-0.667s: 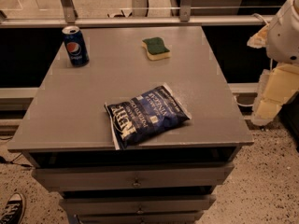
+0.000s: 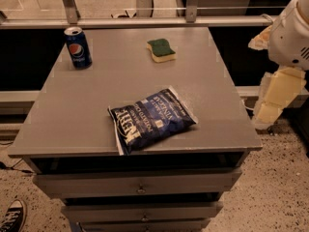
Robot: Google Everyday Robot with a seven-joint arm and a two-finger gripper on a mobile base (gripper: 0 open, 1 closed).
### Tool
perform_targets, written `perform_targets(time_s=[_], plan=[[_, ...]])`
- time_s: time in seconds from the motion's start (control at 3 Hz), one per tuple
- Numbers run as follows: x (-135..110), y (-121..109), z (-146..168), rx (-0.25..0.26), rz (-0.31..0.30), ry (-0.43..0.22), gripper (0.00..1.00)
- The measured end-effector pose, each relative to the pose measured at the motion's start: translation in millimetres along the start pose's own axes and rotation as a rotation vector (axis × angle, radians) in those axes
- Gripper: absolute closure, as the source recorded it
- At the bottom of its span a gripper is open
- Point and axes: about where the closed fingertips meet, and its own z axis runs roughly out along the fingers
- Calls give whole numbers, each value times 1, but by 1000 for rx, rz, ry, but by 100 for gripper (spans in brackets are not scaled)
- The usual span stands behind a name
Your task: Pick pepsi can
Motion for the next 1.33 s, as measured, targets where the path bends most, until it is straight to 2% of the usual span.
perform_targets(time_s=[0.33, 0.67, 1.0, 1.33], plan=[[-24, -6, 20, -14, 7, -82, 0], [-66, -24, 43, -28, 25, -206, 0], [-135, -48, 63, -50, 51, -384, 0], [-184, -51, 67, -51, 69, -484, 0]])
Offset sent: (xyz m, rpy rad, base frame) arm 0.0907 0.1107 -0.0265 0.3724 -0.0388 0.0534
